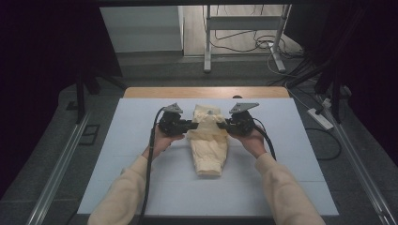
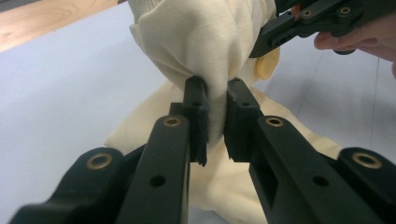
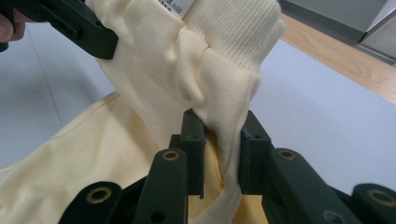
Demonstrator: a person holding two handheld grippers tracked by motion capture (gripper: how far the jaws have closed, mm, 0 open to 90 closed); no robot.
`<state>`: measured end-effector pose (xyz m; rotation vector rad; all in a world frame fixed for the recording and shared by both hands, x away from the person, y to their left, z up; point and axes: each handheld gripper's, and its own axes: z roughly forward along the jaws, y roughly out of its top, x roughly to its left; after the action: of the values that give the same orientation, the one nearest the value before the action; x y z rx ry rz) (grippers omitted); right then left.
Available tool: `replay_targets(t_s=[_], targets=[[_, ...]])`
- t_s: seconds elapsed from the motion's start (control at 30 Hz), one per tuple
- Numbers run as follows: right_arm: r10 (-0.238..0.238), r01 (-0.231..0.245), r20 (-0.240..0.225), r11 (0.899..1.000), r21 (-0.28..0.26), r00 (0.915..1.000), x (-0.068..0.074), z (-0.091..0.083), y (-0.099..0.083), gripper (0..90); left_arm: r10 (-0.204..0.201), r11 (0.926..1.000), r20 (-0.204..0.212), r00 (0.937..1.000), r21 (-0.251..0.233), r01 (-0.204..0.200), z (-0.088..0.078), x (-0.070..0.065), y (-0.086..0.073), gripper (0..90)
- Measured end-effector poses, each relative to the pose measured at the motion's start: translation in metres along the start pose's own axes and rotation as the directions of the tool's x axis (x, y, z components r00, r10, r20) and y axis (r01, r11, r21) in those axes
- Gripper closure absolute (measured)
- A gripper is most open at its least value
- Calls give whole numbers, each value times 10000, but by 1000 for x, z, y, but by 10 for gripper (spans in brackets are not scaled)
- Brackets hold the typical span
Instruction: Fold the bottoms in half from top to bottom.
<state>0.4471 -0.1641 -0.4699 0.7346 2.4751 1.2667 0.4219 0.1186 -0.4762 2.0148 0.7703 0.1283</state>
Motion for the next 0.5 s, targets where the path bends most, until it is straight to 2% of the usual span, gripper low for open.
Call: replay_targets(t_s=[0.27,0.5], targets=[[22,-21,-79,9998,219,10000,3,1,-6,750,0,9999,71,10000,171,-1,3,-4,-7,797],[-262,265,-93,9990,348,9996,8,0,-12,747,124,9991,121,9998,402,-129,5,-11,-15,792]])
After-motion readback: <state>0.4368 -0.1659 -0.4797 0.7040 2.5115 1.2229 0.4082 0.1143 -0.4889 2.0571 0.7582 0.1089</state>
